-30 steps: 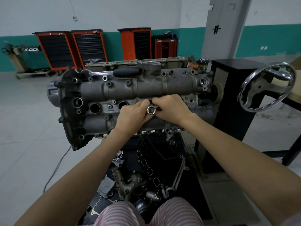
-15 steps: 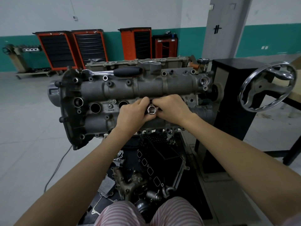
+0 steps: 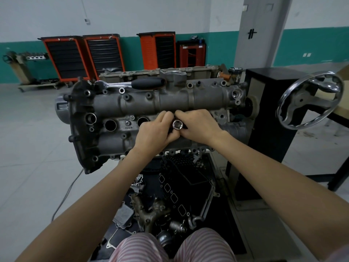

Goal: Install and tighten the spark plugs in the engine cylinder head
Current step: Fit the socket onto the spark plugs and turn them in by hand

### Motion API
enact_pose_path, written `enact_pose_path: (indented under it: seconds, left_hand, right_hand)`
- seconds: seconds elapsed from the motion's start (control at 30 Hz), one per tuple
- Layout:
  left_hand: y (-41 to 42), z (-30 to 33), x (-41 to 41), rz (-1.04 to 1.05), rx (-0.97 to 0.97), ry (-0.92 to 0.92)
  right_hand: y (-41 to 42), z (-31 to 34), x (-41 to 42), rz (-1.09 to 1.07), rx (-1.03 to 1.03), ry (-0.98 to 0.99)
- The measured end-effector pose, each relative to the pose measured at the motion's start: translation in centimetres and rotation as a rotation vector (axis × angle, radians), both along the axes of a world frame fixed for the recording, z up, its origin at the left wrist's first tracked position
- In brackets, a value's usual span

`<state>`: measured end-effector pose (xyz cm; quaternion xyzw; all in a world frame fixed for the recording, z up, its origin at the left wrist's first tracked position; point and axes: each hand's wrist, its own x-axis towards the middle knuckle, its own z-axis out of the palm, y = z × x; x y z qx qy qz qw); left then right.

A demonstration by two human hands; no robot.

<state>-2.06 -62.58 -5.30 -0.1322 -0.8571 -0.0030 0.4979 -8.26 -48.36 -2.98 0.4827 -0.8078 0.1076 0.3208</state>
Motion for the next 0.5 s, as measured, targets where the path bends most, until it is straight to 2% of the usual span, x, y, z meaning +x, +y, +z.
enact_pose_path:
  seconds: [0.17, 0.5]
  left_hand:
    - [-0.40, -0.28, -0.36, -0.032, 0.002, 0.029]
    - [-0.11, -0.08, 0.00, -0.041, -0.035, 0.023]
  right_hand:
    - [0.11, 0.07, 0.42, 0.041, -0.058, -0.007]
    - [-0.06, -0.23, -0.15, -0.032, -0.008, -0.009]
